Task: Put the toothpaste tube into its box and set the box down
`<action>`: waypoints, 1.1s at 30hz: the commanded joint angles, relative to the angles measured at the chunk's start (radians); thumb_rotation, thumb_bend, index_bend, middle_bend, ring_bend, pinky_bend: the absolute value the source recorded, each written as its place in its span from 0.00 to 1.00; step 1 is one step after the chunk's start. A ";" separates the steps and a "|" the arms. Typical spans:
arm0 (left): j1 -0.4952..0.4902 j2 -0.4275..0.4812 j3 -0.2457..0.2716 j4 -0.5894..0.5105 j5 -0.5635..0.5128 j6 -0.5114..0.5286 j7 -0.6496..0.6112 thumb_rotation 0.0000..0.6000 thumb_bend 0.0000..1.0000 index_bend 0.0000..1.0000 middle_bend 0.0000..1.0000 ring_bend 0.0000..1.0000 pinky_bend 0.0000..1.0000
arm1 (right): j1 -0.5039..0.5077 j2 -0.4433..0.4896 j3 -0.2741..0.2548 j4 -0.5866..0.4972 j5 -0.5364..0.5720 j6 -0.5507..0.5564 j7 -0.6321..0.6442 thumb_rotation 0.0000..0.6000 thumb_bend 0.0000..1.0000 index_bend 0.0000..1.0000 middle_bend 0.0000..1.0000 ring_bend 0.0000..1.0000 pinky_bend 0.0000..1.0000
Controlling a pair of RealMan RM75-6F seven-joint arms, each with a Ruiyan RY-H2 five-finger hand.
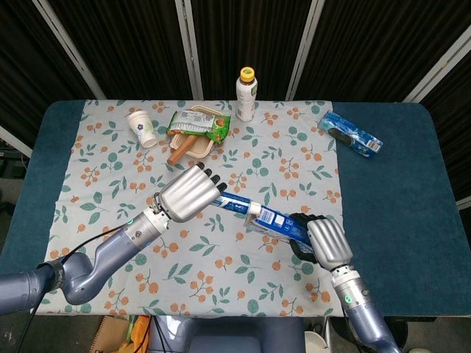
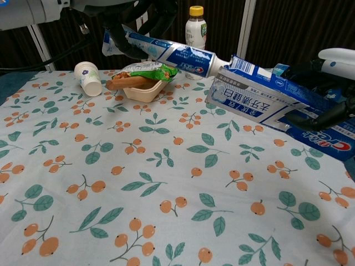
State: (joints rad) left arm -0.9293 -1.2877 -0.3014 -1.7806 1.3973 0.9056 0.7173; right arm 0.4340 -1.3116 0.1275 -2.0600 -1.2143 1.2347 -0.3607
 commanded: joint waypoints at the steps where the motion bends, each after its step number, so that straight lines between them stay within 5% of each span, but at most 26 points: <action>1: -0.016 -0.011 0.004 0.000 -0.015 -0.004 0.032 1.00 0.45 0.72 0.76 0.67 0.69 | -0.002 0.007 0.001 -0.002 0.006 -0.003 0.014 1.00 0.43 0.45 0.51 0.47 0.44; 17: -0.067 -0.054 0.015 -0.005 -0.033 0.019 0.068 1.00 0.46 0.72 0.75 0.67 0.69 | -0.009 0.036 0.002 -0.018 0.004 -0.010 0.063 1.00 0.43 0.45 0.51 0.47 0.44; 33: -0.221 -0.151 -0.018 0.114 0.120 -0.010 0.044 1.00 0.39 0.65 0.62 0.57 0.62 | -0.032 0.047 0.028 -0.017 -0.031 0.025 0.179 1.00 0.43 0.45 0.51 0.47 0.44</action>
State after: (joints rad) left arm -1.1405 -1.4304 -0.3150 -1.6741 1.5099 0.9005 0.7615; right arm 0.4071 -1.2675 0.1478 -2.0764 -1.2375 1.2508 -0.2010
